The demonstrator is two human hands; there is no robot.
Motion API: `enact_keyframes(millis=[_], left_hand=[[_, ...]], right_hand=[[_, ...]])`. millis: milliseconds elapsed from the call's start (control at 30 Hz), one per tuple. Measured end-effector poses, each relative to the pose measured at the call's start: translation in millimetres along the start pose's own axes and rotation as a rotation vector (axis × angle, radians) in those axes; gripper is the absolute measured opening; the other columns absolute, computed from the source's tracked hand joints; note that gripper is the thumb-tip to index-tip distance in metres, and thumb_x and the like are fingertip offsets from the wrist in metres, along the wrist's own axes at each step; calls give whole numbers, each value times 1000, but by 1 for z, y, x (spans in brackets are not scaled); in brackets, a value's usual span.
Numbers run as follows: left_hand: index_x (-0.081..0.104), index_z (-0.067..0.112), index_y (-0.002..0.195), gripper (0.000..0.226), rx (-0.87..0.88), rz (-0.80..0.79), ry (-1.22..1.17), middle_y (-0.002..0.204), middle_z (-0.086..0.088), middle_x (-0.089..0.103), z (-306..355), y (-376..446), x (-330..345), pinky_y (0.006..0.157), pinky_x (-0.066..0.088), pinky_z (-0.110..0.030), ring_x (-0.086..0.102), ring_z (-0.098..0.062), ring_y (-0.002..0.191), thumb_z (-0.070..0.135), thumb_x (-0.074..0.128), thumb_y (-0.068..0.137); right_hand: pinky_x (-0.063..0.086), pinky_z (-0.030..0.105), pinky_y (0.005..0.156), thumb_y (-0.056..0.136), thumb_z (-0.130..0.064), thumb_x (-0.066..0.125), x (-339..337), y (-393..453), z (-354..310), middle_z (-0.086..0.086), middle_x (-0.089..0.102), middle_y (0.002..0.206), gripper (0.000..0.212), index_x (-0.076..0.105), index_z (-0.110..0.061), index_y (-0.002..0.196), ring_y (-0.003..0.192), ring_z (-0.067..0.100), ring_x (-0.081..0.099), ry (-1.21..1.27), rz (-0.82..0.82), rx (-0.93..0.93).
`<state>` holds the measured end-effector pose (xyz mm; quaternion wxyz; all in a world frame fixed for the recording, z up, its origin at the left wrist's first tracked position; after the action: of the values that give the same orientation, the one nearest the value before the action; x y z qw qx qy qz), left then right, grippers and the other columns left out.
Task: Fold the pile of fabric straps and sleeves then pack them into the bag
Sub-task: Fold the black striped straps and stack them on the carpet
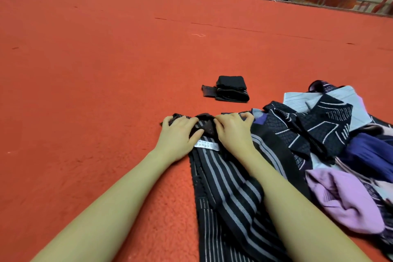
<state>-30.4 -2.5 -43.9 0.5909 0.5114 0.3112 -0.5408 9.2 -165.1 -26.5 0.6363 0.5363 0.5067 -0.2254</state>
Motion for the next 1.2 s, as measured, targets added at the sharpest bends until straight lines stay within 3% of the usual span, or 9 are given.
enact_keyframes(millis=[167,333,433,533,633,767,967,1067,1200], left_hand=[[47,34,138,73,-15,20,14,139,11,48,-1,-10,5,105,2,-35,35,-7,133,60,3,86],[48,32,138,73,-16,19,72,140,9,49,2,-12,5,106,2,-37,33,-11,136,57,1,88],[42,32,142,48,-39,-26,95,145,9,43,2,-12,7,110,1,-39,26,-12,140,46,19,102],[41,31,143,51,-24,-43,85,149,8,38,2,-13,3,111,1,-39,21,-13,143,45,14,102],[48,19,139,76,-50,136,-69,152,-2,36,3,-20,-7,110,5,-36,24,-16,142,58,5,89],[23,16,148,70,17,519,-127,157,-12,14,13,-25,-37,107,11,-39,22,-26,139,50,41,90],[66,17,112,30,389,663,264,120,-1,66,15,-24,-64,94,25,-40,56,-21,119,23,48,89],[72,15,93,25,351,621,230,92,4,72,1,-38,-58,88,28,-38,68,-20,97,22,48,87],[73,11,95,27,251,618,201,93,-1,73,-12,-56,-52,84,32,-35,69,-19,83,19,49,87]], right_hand=[[20,37,82,91,-23,41,3,-12,2,-6,61,76,28,64,-19,76,74,22,58,55,282,72],[24,37,83,92,-20,41,-6,-19,2,6,59,104,27,66,-11,84,84,23,58,126,407,95],[28,37,86,94,-18,41,-18,-18,2,9,58,110,26,64,-7,88,87,25,58,201,470,142],[29,39,89,94,-17,46,-28,-19,0,8,60,110,20,65,-10,90,88,23,56,171,510,54],[23,34,88,94,-19,49,-36,-23,-5,3,62,107,20,68,-13,92,90,15,52,156,524,-38],[20,33,82,94,-24,51,-49,-27,-15,-4,63,98,20,70,-19,94,89,13,55,116,520,-182],[18,35,78,95,-34,47,-65,-31,-29,-10,64,90,26,71,-25,92,88,12,53,115,467,-300],[15,32,79,94,-34,46,-72,-45,-21,-10,63,94,26,71,-26,94,91,11,51,165,408,-268],[13,28,79,92,-37,45,-75,-74,2,-8,63,104,30,69,-23,105,98,12,50,219,363,-84]])
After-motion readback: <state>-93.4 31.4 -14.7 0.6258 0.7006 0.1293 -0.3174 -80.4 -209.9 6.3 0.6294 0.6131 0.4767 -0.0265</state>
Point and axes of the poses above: each hand's wrist, its own y-axis towards the middle knuckle, its own x-axis out of the palm, z = x × y, the point moved 1 cm from there along y, towards the middle knuckle
